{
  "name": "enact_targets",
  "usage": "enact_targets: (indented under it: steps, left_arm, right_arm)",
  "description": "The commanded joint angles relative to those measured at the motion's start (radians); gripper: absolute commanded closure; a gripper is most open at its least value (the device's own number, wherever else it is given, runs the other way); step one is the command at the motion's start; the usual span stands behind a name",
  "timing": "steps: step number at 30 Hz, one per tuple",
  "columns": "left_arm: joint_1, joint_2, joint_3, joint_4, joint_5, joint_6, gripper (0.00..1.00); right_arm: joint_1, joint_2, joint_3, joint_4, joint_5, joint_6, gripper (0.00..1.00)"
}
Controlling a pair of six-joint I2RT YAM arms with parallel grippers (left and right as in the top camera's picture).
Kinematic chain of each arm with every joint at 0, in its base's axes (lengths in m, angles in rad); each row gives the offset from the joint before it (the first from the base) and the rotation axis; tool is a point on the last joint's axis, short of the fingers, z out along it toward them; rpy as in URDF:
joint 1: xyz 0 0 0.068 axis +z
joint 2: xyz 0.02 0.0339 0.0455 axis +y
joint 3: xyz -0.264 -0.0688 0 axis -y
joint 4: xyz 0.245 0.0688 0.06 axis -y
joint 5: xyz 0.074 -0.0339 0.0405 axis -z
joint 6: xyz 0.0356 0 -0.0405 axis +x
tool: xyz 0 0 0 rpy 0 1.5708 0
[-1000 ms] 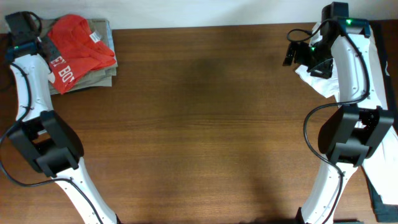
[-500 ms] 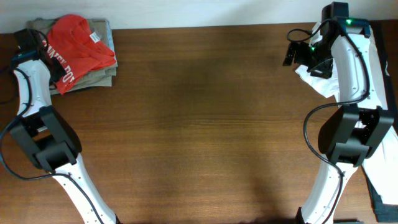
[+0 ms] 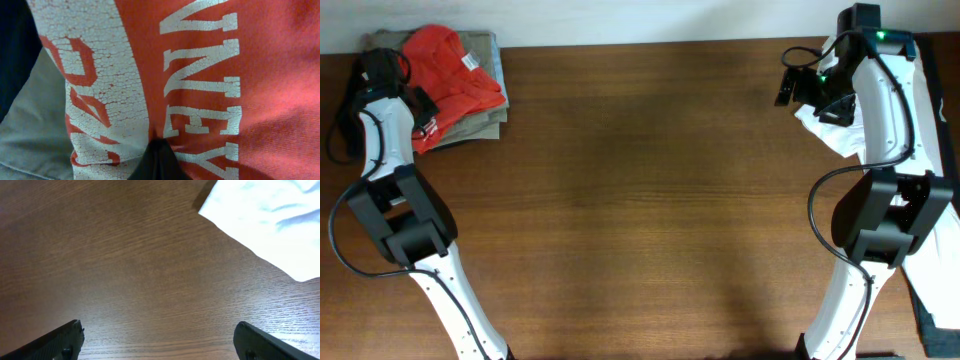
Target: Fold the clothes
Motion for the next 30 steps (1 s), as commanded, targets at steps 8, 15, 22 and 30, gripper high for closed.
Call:
enact_targets:
  steps: [8, 15, 22, 30]
  left_arm:
    - [0.000, -0.340, 0.057, -0.106, 0.004, -0.009, 0.28]
    - [0.001, -0.447, 0.056, -0.225, 0.439, -0.009, 0.01]
    - [0.000, -0.447, 0.056, -0.263, 0.439, -0.009, 0.01]
    - [0.000, -0.447, 0.056, -0.263, 0.439, -0.009, 0.01]
  right_arm:
    - [-0.001, -0.010, 0.013, 0.053, 0.009, 0.008, 0.01]
    - [0.002, -0.141, 0.021, -0.117, -0.313, -0.052, 0.01]
    - [0.069, -0.561, 0.018, -0.387, -0.072, -0.090, 0.01]
    - [0.138, -0.891, -0.069, -0.404, -0.072, -0.091, 0.01]
